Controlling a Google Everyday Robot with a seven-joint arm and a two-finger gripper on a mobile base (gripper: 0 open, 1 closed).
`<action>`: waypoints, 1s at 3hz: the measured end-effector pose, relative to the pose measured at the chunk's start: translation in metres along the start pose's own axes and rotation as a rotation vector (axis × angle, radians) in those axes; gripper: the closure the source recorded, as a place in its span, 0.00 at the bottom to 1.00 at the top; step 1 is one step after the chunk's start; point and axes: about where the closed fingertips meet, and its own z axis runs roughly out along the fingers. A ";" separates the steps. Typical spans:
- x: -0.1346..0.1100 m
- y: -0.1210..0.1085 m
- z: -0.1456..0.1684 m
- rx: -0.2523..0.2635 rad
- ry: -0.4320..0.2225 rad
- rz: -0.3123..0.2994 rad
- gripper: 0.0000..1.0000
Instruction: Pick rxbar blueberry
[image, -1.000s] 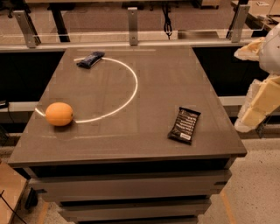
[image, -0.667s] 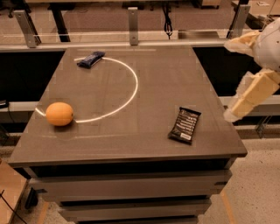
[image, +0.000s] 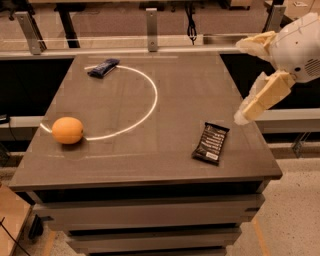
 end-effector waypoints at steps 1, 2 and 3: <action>-0.007 -0.005 0.017 0.004 -0.040 0.031 0.00; -0.028 -0.018 0.057 -0.010 -0.142 0.053 0.00; -0.046 -0.034 0.101 -0.024 -0.228 0.081 0.00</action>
Offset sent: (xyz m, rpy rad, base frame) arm 0.0701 0.0941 -0.0238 0.2852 0.0153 0.0343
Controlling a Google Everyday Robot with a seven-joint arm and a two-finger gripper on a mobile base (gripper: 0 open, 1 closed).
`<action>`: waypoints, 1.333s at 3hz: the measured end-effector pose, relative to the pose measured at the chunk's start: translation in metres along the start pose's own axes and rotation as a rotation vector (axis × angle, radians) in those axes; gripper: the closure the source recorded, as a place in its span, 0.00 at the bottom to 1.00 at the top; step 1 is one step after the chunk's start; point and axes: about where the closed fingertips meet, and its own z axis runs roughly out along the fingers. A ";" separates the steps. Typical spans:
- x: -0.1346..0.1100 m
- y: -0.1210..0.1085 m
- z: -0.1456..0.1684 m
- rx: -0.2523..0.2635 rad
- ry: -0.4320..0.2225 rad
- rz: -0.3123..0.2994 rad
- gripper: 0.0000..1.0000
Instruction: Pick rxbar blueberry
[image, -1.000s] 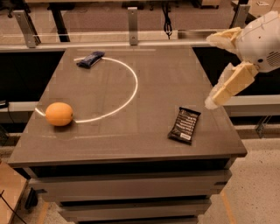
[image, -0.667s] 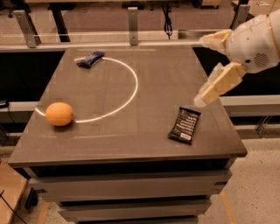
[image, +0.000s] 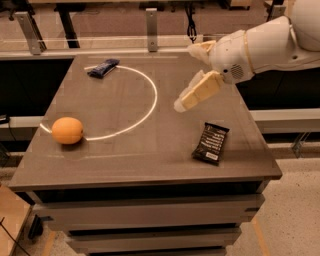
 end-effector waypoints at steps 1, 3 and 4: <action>-0.010 -0.013 0.042 -0.003 -0.070 0.037 0.00; -0.026 -0.041 0.110 0.033 -0.112 0.078 0.00; -0.020 -0.070 0.161 0.052 -0.085 0.114 0.00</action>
Offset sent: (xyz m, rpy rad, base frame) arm 0.0792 0.1029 -0.0290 0.2041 0.0412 -0.0309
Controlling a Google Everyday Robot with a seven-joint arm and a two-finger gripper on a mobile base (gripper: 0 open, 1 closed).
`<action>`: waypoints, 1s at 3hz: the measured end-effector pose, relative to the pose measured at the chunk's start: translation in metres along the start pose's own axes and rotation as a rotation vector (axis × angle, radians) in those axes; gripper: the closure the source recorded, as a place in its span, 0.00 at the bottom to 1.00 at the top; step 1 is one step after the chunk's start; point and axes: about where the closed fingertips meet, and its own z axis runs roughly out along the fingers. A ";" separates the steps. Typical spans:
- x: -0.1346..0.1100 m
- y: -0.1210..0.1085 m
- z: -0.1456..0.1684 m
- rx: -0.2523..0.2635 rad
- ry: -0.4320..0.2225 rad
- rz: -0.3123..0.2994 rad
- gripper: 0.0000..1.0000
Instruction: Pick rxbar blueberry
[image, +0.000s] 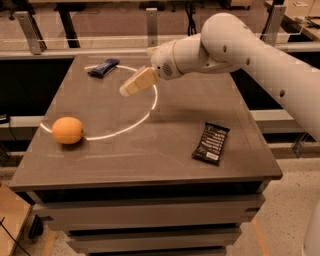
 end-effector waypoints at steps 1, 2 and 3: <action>0.000 0.001 0.005 -0.010 -0.001 0.002 0.00; -0.011 -0.008 0.026 -0.004 -0.049 -0.015 0.00; -0.016 -0.024 0.053 0.029 -0.086 -0.005 0.00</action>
Offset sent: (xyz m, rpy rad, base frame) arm 0.0415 0.0449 0.0060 0.0945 -0.0784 0.0189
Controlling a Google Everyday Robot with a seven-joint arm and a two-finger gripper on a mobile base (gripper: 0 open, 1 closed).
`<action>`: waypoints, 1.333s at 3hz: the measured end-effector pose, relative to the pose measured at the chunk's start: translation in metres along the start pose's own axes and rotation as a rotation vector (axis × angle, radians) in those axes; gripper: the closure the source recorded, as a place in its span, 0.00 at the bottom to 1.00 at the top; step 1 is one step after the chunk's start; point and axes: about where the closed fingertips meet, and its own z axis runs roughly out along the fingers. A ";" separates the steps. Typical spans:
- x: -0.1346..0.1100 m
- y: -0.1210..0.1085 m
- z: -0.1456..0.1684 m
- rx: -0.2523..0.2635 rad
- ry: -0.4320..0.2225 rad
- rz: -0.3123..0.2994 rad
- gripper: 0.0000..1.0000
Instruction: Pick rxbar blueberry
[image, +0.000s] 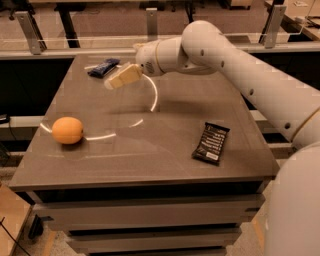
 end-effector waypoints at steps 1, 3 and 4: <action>0.001 -0.013 0.022 0.035 -0.028 0.027 0.00; 0.007 -0.021 0.060 0.068 -0.037 0.097 0.00; 0.011 -0.024 0.075 0.071 -0.044 0.131 0.00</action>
Offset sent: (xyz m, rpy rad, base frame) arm 0.0494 0.0393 -0.0217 0.0800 0.0357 -0.1129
